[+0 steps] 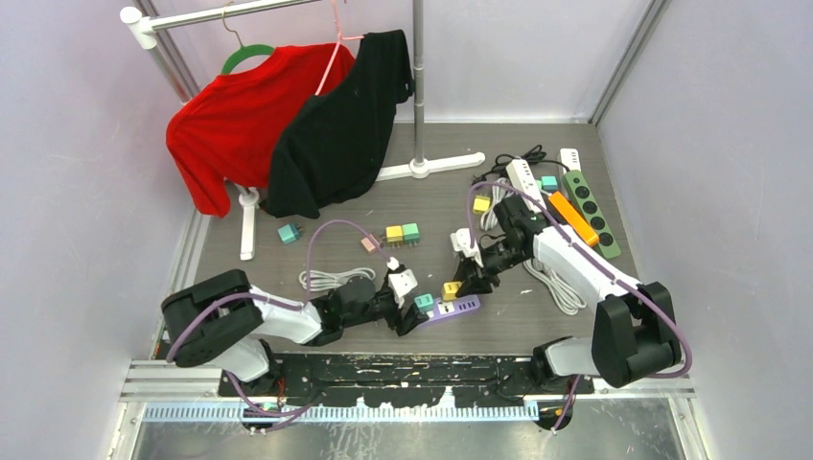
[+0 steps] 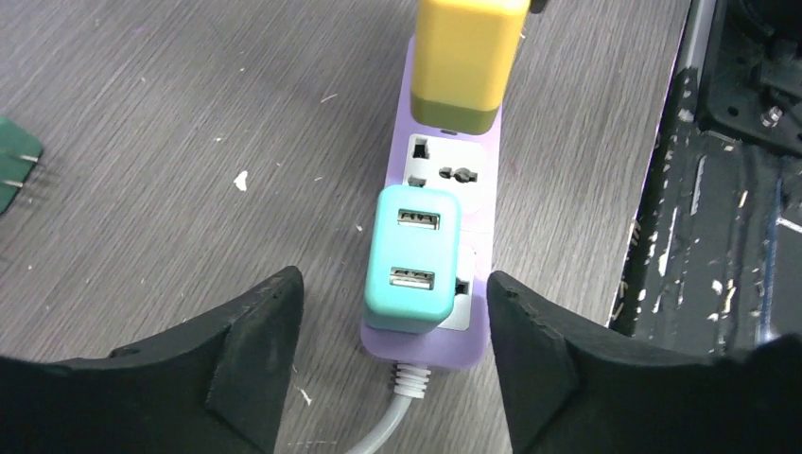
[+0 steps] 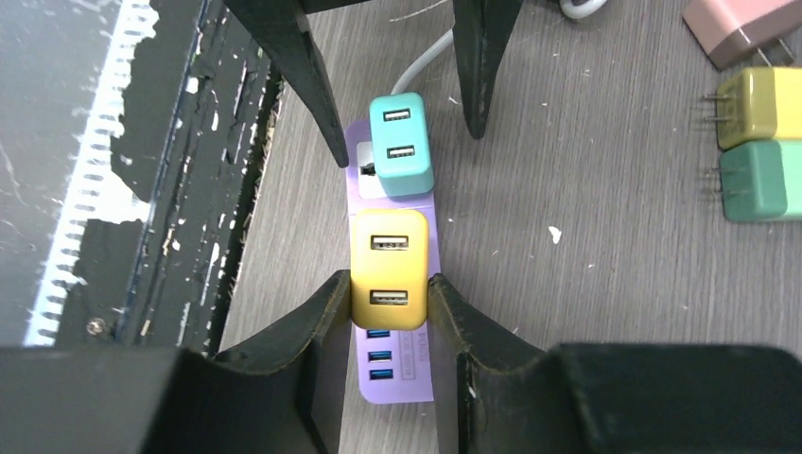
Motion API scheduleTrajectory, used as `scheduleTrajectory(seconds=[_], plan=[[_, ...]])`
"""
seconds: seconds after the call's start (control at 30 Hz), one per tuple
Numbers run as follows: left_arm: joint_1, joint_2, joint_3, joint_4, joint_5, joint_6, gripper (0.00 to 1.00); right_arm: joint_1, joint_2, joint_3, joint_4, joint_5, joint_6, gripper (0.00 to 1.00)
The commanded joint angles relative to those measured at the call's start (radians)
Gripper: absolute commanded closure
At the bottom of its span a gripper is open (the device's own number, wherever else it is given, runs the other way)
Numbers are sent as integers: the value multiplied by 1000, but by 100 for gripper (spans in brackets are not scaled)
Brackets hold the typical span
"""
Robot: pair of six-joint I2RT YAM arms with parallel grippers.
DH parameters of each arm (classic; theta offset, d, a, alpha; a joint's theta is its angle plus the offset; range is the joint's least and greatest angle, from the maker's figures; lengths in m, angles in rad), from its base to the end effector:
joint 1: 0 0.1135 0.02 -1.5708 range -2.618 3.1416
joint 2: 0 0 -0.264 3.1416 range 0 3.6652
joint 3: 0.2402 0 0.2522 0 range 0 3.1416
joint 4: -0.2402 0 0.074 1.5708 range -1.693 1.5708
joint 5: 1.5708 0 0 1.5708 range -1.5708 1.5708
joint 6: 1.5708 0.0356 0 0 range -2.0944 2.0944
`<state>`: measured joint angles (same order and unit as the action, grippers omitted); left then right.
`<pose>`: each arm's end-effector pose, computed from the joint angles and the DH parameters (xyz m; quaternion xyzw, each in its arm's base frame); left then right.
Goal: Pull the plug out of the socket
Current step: Remove the plug from the socket.
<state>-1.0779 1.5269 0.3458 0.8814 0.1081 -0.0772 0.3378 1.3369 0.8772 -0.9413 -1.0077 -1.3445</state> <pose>0.1203 -0.2322 0.1411 0.4136 0.6897 -0.3601 0.4729 0.1982 0.1015 0.2237 -0.6777 0.5512 0.3856 0.2971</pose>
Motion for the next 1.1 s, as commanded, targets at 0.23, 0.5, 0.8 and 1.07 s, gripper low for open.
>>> scheduleTrajectory(seconds=[0.23,0.5,0.8,1.07], plan=[[5,-345,118,-441,-56,-150,19,-45,4,98,193,-57,717,99],[8,-541,174,-673,-24,-351,21,-51,151,210,4,-144,760,99],[31,-530,133,-472,79,-609,6,-50,170,214,-39,-185,709,98],[109,-370,164,-318,180,-663,6,-50,165,211,-56,-199,684,97]])
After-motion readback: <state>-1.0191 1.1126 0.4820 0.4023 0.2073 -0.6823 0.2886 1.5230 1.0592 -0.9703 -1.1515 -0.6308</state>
